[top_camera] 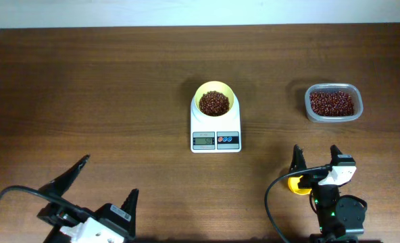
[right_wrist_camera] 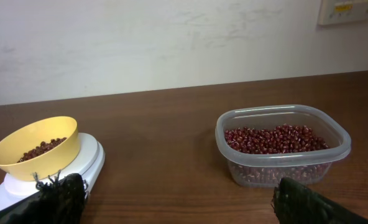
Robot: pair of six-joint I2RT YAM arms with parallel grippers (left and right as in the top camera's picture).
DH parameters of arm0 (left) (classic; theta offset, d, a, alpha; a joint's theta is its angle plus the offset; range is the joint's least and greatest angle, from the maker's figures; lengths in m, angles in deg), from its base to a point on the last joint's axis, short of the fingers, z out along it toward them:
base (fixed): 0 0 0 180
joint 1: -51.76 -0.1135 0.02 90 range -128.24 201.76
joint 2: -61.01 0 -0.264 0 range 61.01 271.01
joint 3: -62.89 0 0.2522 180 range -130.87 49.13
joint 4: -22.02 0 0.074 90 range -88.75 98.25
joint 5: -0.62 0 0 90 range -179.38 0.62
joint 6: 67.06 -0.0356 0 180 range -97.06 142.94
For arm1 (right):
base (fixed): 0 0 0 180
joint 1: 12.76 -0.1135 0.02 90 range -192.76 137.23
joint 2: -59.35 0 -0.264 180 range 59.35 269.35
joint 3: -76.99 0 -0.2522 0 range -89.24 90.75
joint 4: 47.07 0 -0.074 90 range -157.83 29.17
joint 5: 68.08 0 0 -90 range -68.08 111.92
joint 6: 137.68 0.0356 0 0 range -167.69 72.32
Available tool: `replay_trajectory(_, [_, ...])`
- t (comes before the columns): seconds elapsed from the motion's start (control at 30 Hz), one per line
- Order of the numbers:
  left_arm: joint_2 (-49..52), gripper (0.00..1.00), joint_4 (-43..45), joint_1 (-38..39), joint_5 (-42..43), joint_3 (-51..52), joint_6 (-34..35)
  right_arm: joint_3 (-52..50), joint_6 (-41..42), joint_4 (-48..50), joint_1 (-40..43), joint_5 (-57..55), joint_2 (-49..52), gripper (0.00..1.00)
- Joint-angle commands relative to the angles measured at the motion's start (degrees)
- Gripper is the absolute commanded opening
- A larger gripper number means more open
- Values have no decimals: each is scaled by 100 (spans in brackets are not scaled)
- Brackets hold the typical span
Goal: Scoop item into bowl and weigh 50g on scale
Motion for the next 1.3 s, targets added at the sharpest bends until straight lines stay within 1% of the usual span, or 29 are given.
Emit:
replay_trajectory(0.0, [0, 99, -437, -17, 205, 11, -74, -28, -22, -37, -31, -70, -55, 99])
replay_trajectory(0.1, [15, 99, -951, 0, 470, 109, -70, -28, -22, -37, -31, -70, -55, 99])
replay_trajectory(0.17, [-66, 99, -909, 81, 575, 442, -70, -28, -22, -37, -31, -70, -55, 99])
replay_trajectory(0.2, [-155, 99, -861, 81, 776, 691, -70, -28, -22, -35, -31, -70, -55, 99])
replay_trajectory(0.27, [-378, 99, -400, 81, 1196, 1209, -68, -28, -22, -35, -31, -70, -55, 98])
replay_trajectory(0.3, [-586, 99, 68, 81, 1392, 1622, -44, -28, -22, -35, -31, -70, -55, 99])
replay_trajectory(0.33, [-785, 99, 507, 81, 1410, 1985, 105, -28, -22, -37, -31, -70, -55, 99])
replay_trajectory(0.37, [-1038, 99, 1043, 81, 1261, 2413, 560, -28, -22, -37, -31, -70, -55, 99])
replay_trajectory(0.43, [-1370, 99, 1810, 81, 903, 2994, 1578, -28, -22, -35, -31, -70, -55, 99])
replay_trajectory(0.47, [-1609, 99, 2378, 81, 380, 3453, 2629, -28, -22, -37, -31, -72, -55, 99])
replay_trajectory(0.5, [-1755, 99, 2680, 81, 11, 3775, 3248, -28, -22, -35, -31, -70, -55, 99])
replay_trajectory(0.53, [-1880, 99, 2907, 81, -232, 4092, 3585, -28, -22, -35, -31, -70, -55, 99])
replay_trajectory(0.57, [-1976, 99, 3141, 81, -361, 4393, 3713, -28, -22, -35, -31, -70, -55, 99])
replay_trajectory(0.63, [-2094, 99, 3482, 81, -522, 4758, 3832, -28, -22, -35, -31, -70, -55, 99])
replay_trajectory(0.73, [-2437, 99, 4153, 79, -981, 5418, 4070, -28, -22, -37, -31, -70, -55, 99])
replay_trajectory(0.8, [-2669, 99, 4522, 76, -1097, 5801, 4081, -28, -22, -37, -31, -70, -55, 99])
replay_trajectory(1.0, [-3021, 99, 5322, 74, -1252, 6699, 4079, -28, -22, -35, -31, -70, -55, 99])
replay_trajectory(1.2, [-3016, 99, 6273, 74, -1274, 7528, 4081, -28, -22, -37, -31, -70, -55, 99])
replay_trajectory(1.27, [-3016, 99, 6465, 74, -1272, 7785, 4083, -28, -22, -35, -31, -70, -55, 99])
